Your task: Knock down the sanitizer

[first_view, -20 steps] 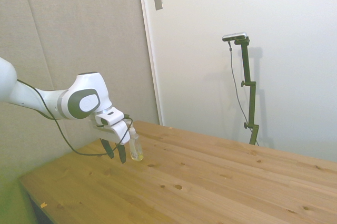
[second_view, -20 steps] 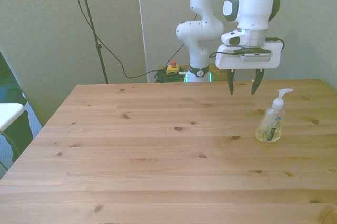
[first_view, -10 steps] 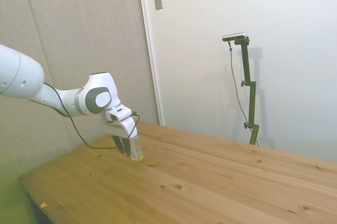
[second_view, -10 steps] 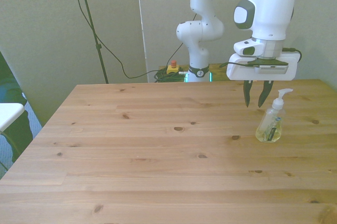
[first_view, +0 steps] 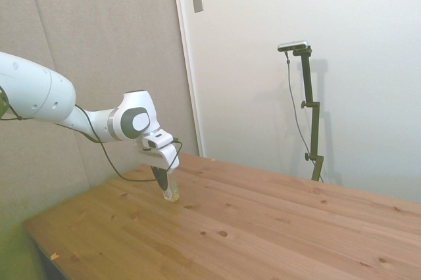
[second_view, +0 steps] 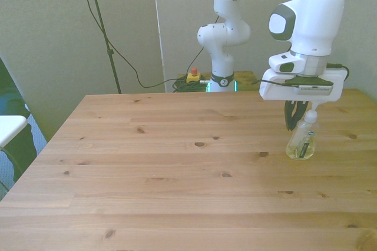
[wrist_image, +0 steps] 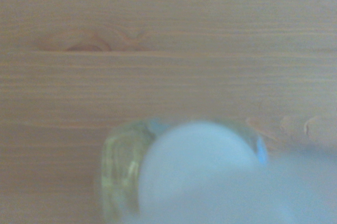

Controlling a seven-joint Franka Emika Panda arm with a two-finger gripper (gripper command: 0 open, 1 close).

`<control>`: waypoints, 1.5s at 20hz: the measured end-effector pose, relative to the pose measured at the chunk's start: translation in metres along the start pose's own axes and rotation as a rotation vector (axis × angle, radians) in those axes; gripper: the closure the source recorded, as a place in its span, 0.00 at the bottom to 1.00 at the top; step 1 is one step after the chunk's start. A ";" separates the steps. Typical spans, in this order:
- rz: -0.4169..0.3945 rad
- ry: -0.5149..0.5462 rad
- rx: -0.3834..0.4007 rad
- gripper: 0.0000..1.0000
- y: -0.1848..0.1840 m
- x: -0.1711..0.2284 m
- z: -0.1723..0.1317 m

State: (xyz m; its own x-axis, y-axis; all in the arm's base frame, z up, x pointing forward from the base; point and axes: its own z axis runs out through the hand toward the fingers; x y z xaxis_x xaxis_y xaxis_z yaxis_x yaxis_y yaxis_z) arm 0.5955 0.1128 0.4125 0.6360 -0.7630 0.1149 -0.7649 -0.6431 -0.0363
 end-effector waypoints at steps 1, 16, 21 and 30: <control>0.003 0.004 -0.001 1.00 -0.004 0.003 0.000; 0.035 0.022 0.000 0.00 -0.057 0.041 -0.006; 0.034 0.023 -0.010 0.00 -0.029 0.032 -0.024; 0.008 0.018 -0.031 0.00 0.043 0.014 -0.039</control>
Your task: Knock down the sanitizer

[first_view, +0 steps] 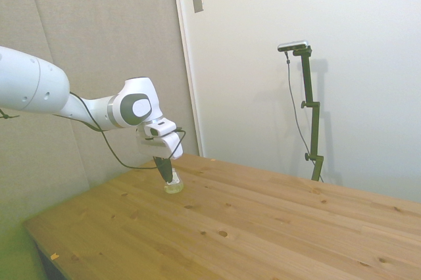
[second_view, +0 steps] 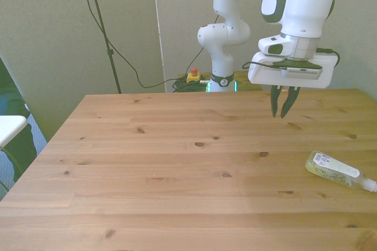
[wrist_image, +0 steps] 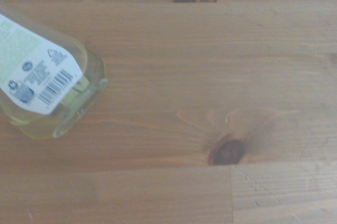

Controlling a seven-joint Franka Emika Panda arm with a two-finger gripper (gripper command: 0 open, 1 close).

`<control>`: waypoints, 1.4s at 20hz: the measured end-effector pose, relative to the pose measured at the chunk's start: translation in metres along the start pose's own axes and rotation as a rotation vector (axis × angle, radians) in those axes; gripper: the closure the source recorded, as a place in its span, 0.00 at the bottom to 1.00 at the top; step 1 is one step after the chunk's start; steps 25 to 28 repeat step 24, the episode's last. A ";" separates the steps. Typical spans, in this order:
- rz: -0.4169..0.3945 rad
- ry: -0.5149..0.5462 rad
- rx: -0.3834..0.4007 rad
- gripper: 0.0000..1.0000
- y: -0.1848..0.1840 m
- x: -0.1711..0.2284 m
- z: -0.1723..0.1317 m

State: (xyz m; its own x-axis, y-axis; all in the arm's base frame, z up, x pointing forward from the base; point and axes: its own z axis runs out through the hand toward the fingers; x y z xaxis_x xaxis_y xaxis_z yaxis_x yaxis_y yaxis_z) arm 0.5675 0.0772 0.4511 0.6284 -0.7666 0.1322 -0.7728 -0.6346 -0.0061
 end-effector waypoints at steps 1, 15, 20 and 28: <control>-0.003 -0.002 -0.004 0.00 0.007 -0.002 0.001; -0.023 -0.014 -0.027 0.00 0.072 -0.032 0.016; -0.015 -0.017 -0.034 0.00 0.084 -0.033 0.021; -0.011 -0.019 -0.038 0.00 0.089 -0.031 0.023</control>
